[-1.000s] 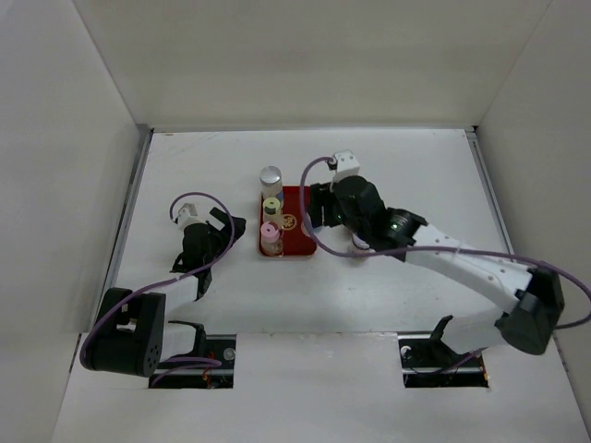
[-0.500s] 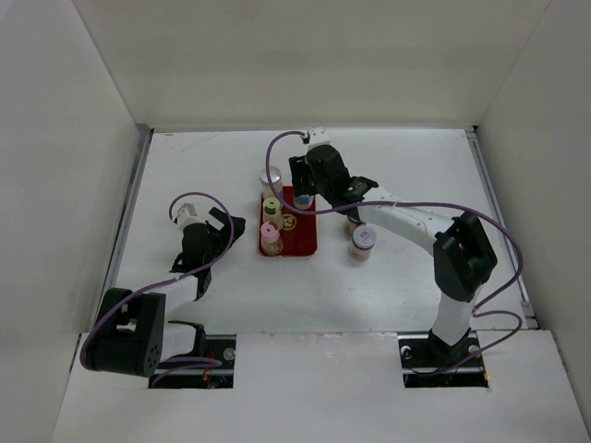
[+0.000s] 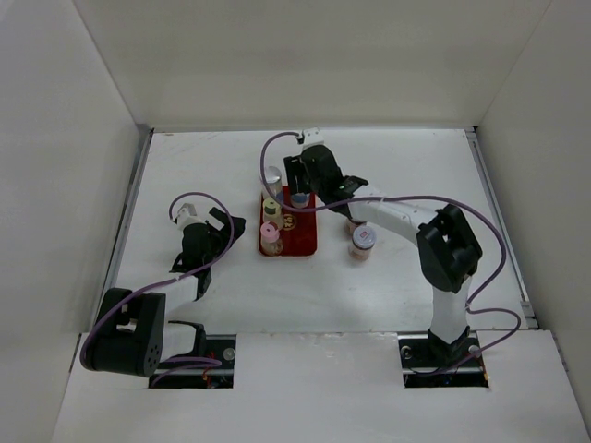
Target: Organize the condiment bottles
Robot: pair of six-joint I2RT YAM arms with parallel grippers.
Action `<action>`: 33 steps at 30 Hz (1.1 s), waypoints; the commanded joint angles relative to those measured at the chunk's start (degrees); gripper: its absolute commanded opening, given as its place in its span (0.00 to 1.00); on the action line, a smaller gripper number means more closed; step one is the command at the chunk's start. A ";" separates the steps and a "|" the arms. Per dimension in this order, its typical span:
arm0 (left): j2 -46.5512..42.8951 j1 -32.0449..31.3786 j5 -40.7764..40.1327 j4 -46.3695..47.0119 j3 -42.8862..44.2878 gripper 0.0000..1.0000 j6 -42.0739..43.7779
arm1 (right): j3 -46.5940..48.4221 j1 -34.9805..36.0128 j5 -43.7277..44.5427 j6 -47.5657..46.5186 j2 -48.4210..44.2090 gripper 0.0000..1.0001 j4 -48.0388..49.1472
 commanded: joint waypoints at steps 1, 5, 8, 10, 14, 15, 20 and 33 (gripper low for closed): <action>0.19 0.19 0.61 2.89 0.26 1.00 -0.35 | 1.79 -0.65 0.10 0.01 -2.87 0.73 6.63; -0.16 0.01 0.09 2.89 0.26 1.00 -0.26 | -1.63 -0.74 0.71 0.54 -7.34 0.78 6.46; -0.34 0.54 0.35 2.89 0.09 1.00 -0.26 | -5.85 -1.09 0.80 1.41 -12.18 0.78 6.90; -1.21 0.63 0.27 2.89 -0.18 1.00 -0.26 | -9.62 -1.35 1.07 2.03 -15.95 0.79 7.42; -2.10 0.63 -0.61 2.80 -0.62 1.00 -0.09 | -18.84 -3.19 3.00 2.64 -23.16 0.78 8.13; -2.01 0.63 -0.53 2.80 -0.62 1.00 -0.09 | -20.52 -4.07 3.18 2.91 -24.48 0.76 7.60; -0.61 -0.25 -1.67 2.89 0.08 1.00 0.18 | -27.47 -7.67 8.44 4.32 -30.20 0.81 3.04; -1.48 0.10 -2.98 2.98 -0.09 1.00 1.05 | -28.89 -8.82 5.64 5.19 -23.53 0.92 -1.80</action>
